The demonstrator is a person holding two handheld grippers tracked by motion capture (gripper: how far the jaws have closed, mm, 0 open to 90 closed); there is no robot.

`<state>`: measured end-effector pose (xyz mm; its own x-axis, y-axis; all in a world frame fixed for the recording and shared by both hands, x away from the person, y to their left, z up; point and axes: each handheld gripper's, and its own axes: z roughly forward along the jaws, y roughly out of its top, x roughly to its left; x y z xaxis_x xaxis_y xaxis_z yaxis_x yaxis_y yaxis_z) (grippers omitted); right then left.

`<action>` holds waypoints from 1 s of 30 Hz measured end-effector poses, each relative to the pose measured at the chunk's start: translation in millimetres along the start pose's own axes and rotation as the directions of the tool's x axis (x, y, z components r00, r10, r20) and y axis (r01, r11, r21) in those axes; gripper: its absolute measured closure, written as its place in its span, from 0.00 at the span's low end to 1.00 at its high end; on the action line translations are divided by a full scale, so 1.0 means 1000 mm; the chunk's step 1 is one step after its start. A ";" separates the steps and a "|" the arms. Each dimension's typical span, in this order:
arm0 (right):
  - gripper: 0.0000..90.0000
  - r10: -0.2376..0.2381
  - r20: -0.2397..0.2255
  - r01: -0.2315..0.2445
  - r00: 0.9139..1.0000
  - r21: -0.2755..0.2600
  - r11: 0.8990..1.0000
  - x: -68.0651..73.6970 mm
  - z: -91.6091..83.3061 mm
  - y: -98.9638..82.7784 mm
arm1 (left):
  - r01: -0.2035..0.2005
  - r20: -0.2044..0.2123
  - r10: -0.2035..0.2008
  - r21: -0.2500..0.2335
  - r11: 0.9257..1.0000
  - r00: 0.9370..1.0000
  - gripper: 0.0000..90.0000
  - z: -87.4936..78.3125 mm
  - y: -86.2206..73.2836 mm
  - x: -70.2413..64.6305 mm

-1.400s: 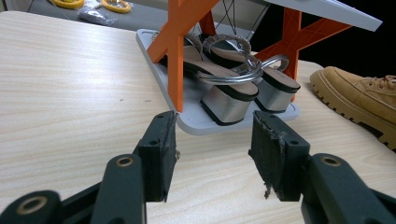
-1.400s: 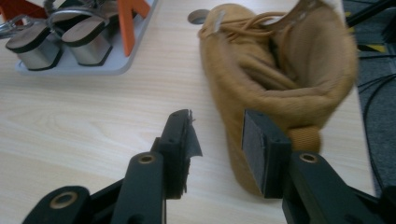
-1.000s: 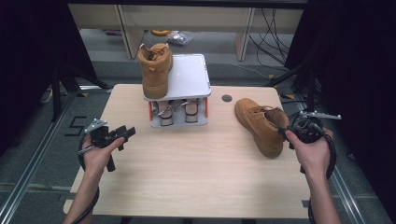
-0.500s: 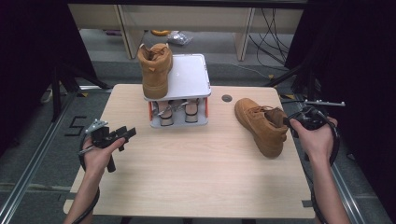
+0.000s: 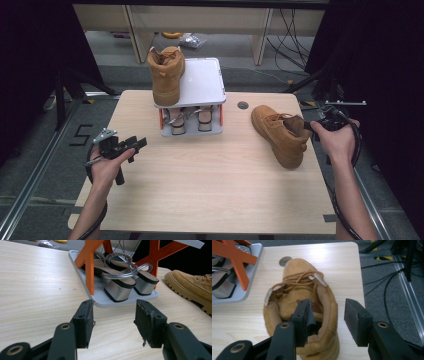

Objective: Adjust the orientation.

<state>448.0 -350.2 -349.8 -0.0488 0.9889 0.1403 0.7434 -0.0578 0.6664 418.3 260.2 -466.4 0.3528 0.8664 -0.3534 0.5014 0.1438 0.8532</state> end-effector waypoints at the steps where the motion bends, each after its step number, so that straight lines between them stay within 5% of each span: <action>1: 0.63 -0.010 0.007 0.010 1.000 -0.001 1.000 -0.001 0.002 0.001 | -0.002 0.000 0.002 0.001 1.000 1.000 0.54 0.000 0.000 0.000; 2: 0.63 -0.066 0.001 0.066 0.998 0.001 0.998 -0.006 0.004 0.003 | -0.005 0.001 0.005 0.004 1.000 1.000 0.54 0.000 0.000 -0.001; 4: 0.63 -0.028 0.006 0.028 1.000 0.020 0.999 -0.002 0.006 0.003 | -0.003 0.004 0.003 0.001 1.000 1.000 0.54 0.001 0.000 -0.002; 5: 0.63 -0.074 0.000 0.074 0.997 0.013 0.997 -0.005 0.009 0.004 | -0.004 0.005 0.004 0.001 1.000 1.000 0.54 0.001 0.000 -0.002; 6: 0.63 -0.071 0.001 0.071 0.997 0.023 0.997 -0.005 0.010 0.005 | -0.006 0.005 0.006 0.003 1.000 1.000 0.54 0.001 0.000 -0.002; 8: 0.62 -0.017 0.016 0.016 1.000 0.056 0.998 0.000 0.012 0.005 | -0.006 0.006 0.006 0.009 1.000 1.000 0.54 0.002 -0.001 -0.003; 14: 0.62 -0.086 0.003 0.085 0.996 0.106 0.991 -0.005 0.029 0.006 | -0.004 0.006 0.004 0.008 1.000 1.000 0.54 0.002 -0.002 -0.002; 15: 0.62 -0.025 0.016 0.023 1.000 0.139 0.990 0.000 0.031 0.006 | -0.005 0.006 0.005 0.009 1.000 1.000 0.54 0.002 -0.002 -0.002; 18: 0.61 -0.035 0.011 0.033 0.999 0.156 0.987 -0.004 0.039 0.006 | -0.005 0.005 0.005 0.013 1.000 1.000 0.53 0.003 -0.002 -0.002; 21: 0.61 0.015 0.018 -0.018 1.000 0.198 0.980 -0.003 0.043 0.007 | -0.004 0.004 0.004 0.015 1.000 1.000 0.53 0.003 -0.003 -0.002; 25: 0.61 -0.056 0.004 0.054 0.998 0.202 0.978 -0.008 0.050 0.008 | -0.007 0.006 0.007 0.013 1.000 1.000 0.53 0.003 -0.003 -0.003; 30: 0.63 -0.031 0.020 0.025 0.999 0.272 0.962 -0.003 0.056 0.011 | -0.005 0.005 0.005 0.015 1.000 1.000 0.53 0.003 -0.003 -0.002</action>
<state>493.5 -346.3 -384.1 -0.0583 0.9928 0.1044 0.8953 0.0058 0.4455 418.4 256.7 -469.4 0.3589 0.8648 -0.3512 0.5116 0.1324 0.8489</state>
